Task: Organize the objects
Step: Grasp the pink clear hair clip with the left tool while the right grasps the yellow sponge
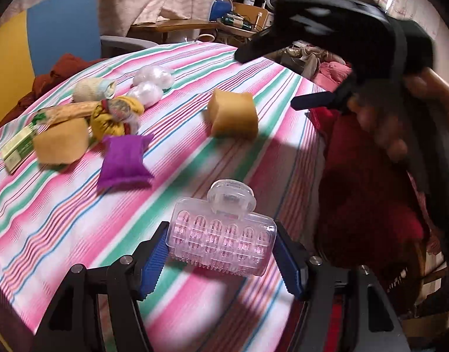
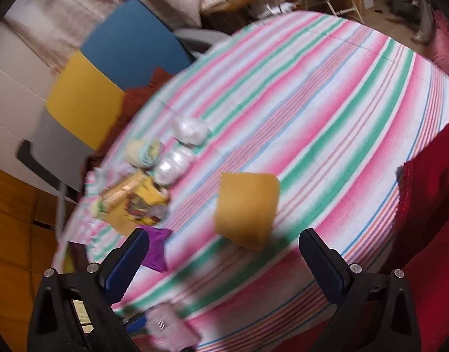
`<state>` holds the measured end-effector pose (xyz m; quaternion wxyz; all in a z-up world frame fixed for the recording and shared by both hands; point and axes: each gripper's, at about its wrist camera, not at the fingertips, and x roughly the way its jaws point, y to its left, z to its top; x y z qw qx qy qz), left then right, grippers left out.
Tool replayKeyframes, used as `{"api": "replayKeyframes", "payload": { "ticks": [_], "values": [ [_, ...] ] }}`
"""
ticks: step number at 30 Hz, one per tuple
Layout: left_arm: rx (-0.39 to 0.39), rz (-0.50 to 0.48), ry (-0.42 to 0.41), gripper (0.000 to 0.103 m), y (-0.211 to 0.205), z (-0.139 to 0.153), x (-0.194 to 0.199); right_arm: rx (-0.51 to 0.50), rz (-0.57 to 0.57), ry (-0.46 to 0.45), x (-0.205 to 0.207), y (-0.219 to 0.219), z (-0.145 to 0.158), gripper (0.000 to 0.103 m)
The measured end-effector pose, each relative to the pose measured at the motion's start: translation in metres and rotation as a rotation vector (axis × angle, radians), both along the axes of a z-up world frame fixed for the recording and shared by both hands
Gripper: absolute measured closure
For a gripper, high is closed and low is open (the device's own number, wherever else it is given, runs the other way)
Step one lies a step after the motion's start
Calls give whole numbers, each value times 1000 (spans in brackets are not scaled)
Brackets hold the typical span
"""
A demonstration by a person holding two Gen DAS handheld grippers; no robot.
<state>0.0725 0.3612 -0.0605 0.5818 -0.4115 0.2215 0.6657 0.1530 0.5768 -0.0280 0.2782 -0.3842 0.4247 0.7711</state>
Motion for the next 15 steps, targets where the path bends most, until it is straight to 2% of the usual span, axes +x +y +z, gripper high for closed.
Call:
{"api": "replayKeyframes", "payload": {
  "ticks": [6,7,9,10,11,13,15],
  "values": [
    [14,42,-26,35,-15,-4,-3,6,10,-144,-33,10,-16,1],
    [25,49,-30,35,-17,-1,-4,9,23,-179,-39,11,-21,4],
    [53,61,-42,35,-21,5,-5,41,40,-236,-49,12,-26,18],
    [66,71,-43,35,-23,9,-6,46,49,-266,-55,12,-32,36],
    [80,81,-44,35,-26,13,-7,47,52,-291,-59,11,-36,44],
    [113,106,-48,35,-34,23,-10,84,45,-321,-62,9,-40,48],
    [153,139,-50,35,-45,37,-15,91,44,-255,-58,7,-34,51]
  ]
}}
